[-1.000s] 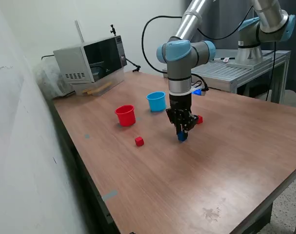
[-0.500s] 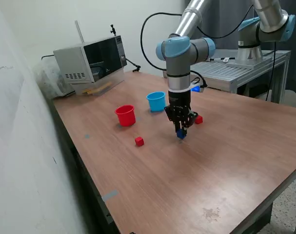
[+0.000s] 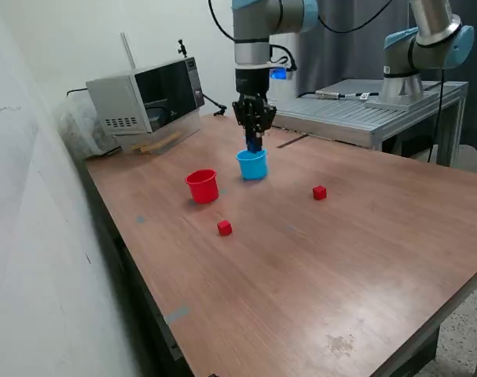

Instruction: Place red objects in the red bin, and blue objects in the blue bin.

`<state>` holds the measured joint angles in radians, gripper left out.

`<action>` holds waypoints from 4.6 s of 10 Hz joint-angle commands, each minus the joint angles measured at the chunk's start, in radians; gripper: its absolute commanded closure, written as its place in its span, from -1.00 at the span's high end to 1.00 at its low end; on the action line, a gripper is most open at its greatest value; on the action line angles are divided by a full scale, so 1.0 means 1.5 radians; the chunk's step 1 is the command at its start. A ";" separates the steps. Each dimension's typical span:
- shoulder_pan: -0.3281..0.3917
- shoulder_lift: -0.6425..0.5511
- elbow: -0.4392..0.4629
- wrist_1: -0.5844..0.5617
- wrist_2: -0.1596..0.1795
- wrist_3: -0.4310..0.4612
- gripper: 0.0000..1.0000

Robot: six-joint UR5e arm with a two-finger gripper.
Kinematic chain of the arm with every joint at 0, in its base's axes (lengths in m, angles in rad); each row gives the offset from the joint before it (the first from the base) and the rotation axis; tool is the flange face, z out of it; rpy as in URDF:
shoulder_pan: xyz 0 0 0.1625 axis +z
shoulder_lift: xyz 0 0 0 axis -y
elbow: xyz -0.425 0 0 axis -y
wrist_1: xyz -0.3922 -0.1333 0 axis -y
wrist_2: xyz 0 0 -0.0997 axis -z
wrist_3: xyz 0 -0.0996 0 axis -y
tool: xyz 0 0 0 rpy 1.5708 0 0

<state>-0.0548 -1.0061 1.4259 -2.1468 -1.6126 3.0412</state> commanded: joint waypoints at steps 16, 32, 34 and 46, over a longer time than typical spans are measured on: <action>-0.153 -0.090 0.163 0.006 -0.003 -0.061 -1.00; -0.099 -0.162 0.160 0.086 -0.005 -0.084 1.00; -0.008 -0.185 0.120 0.099 -0.002 -0.080 1.00; 0.090 0.229 -0.245 0.005 -0.054 0.213 1.00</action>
<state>0.0956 -0.6886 1.0856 -2.1205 -1.6888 3.3547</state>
